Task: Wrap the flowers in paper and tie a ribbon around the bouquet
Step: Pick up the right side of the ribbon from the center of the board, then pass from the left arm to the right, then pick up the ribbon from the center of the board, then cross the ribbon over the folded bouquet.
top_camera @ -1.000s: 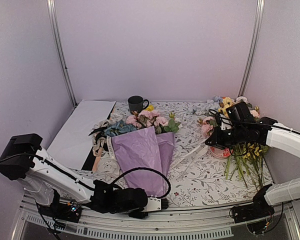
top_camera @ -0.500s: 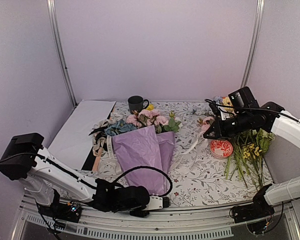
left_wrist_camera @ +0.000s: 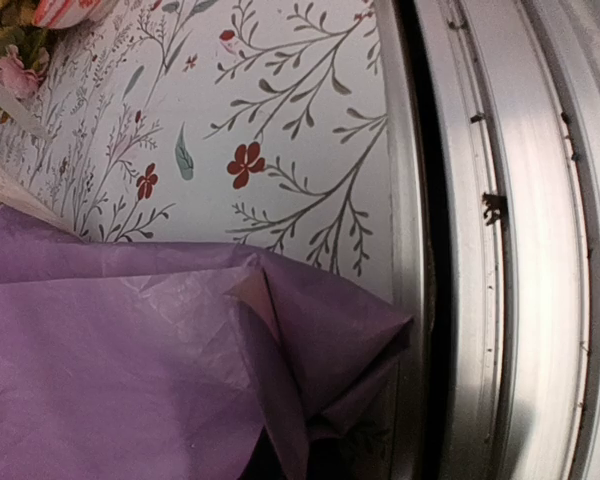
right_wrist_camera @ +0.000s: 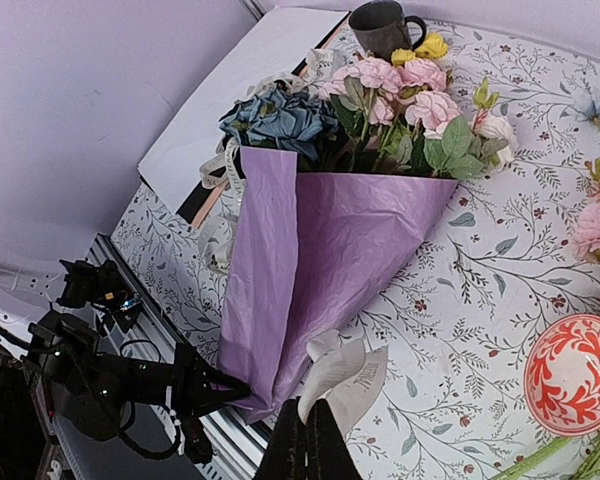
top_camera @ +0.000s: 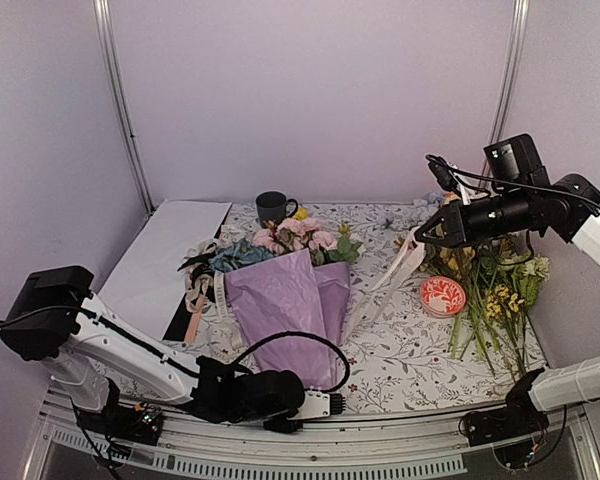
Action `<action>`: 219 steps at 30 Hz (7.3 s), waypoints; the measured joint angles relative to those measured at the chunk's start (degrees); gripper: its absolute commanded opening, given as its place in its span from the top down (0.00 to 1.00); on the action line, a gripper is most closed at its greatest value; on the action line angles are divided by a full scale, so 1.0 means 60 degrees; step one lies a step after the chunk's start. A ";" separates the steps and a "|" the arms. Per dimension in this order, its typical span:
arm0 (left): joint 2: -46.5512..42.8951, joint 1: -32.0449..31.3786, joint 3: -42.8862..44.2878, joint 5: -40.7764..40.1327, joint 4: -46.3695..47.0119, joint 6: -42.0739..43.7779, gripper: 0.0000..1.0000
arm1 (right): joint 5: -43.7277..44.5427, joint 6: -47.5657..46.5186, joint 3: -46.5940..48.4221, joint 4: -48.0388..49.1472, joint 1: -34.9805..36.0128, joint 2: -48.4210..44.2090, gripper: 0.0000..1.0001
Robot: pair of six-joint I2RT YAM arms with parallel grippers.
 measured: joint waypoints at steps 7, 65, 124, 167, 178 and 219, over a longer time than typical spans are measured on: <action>0.0069 0.0007 0.0113 0.0004 -0.0036 0.0069 1.00 | 0.0601 -0.0142 0.0954 -0.0499 0.0007 0.0193 0.99; 0.0532 0.0743 0.1257 0.1632 -0.1253 0.0619 0.26 | 0.0477 0.3654 -0.2765 0.6921 0.1905 0.6054 1.00; -0.5242 0.8397 -0.0761 0.4972 -0.0984 -0.3344 1.00 | -0.1104 0.5125 -0.5224 1.0047 0.0506 0.6397 1.00; 0.4732 0.5701 0.6710 0.5708 -0.1789 -0.4677 1.00 | 0.0168 0.4419 -0.4681 0.6896 0.0692 0.3869 0.60; 0.4732 0.5701 0.6706 0.5712 -0.1785 -0.4503 1.00 | 0.2233 0.3104 -0.4291 0.1202 0.0015 0.1902 0.26; 0.4608 0.5774 0.6393 0.5894 -0.1479 -0.4120 1.00 | -0.5683 0.1650 -0.2306 0.6513 0.1676 0.1592 1.00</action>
